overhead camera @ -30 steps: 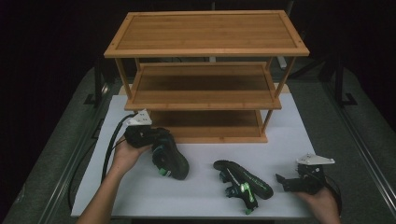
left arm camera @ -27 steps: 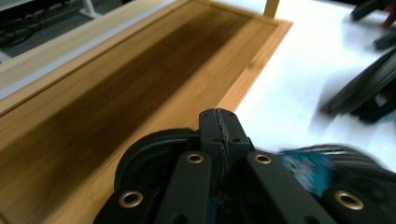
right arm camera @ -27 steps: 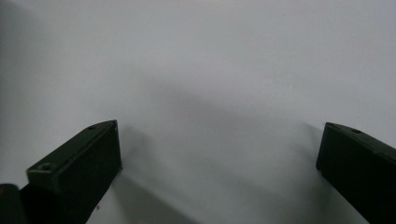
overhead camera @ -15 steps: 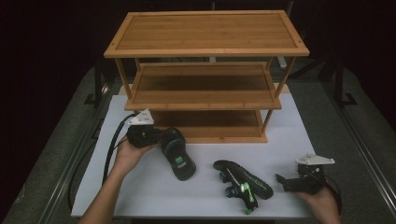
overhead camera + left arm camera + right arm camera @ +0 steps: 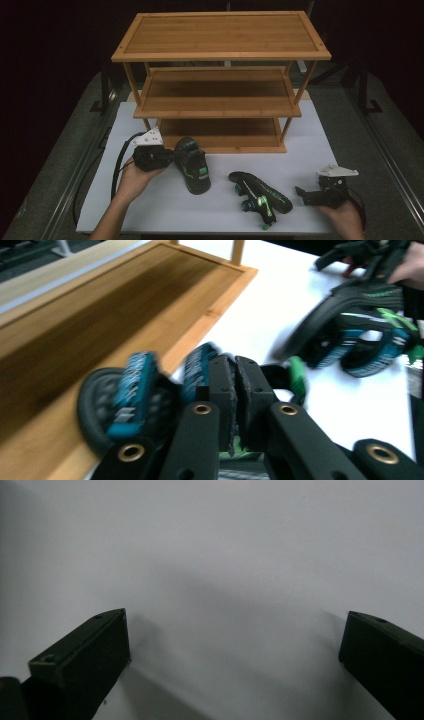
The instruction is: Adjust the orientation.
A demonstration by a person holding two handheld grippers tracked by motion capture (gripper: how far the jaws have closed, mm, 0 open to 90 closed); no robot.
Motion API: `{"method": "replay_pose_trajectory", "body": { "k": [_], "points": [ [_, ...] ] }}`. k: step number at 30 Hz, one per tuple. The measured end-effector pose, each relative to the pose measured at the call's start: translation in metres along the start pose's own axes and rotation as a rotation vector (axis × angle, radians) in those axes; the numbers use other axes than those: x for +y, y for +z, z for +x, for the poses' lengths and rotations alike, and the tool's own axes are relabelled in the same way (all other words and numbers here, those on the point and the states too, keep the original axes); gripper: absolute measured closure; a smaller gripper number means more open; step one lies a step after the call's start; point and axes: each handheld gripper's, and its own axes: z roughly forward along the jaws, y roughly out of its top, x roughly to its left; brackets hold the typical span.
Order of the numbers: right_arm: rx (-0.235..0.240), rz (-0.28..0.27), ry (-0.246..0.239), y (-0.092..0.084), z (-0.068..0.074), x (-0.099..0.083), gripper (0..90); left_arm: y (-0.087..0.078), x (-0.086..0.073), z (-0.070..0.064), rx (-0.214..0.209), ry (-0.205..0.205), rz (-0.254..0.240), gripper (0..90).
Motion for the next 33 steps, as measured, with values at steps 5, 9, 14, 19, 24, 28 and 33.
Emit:
{"method": "replay_pose_trajectory", "body": {
  "k": [5,9,14,19,24,28,33],
  "points": [
    [0.0,0.001,-0.001,0.0,0.0,0.0,0.0,0.006,-0.002,-0.014,-0.036,0.015,0.016,76.6],
    [0.0,0.002,0.001,0.0,0.0,0.0,0.0,0.013,-0.003,-0.021,-0.067,0.014,0.022,70.5],
    [0.0,0.001,0.001,0.0,0.0,0.0,0.0,0.025,-0.006,-0.027,-0.082,0.025,0.05,62.7],
    [0.001,0.001,0.001,0.0,0.0,0.0,0.0,0.038,-0.009,-0.032,-0.088,0.029,0.089,59.2],
    [0.001,0.001,0.001,0.0,0.0,0.0,0.0,0.047,-0.012,-0.033,-0.086,0.047,0.114,66.8],
    [0.001,0.001,0.001,0.0,0.0,0.0,0.0,0.047,-0.011,-0.032,-0.08,0.052,0.121,76.0],
    [0.001,0.001,0.001,0.0,0.0,0.0,0.0,0.043,-0.011,-0.031,-0.076,0.049,0.136,82.1]
  ]
}}
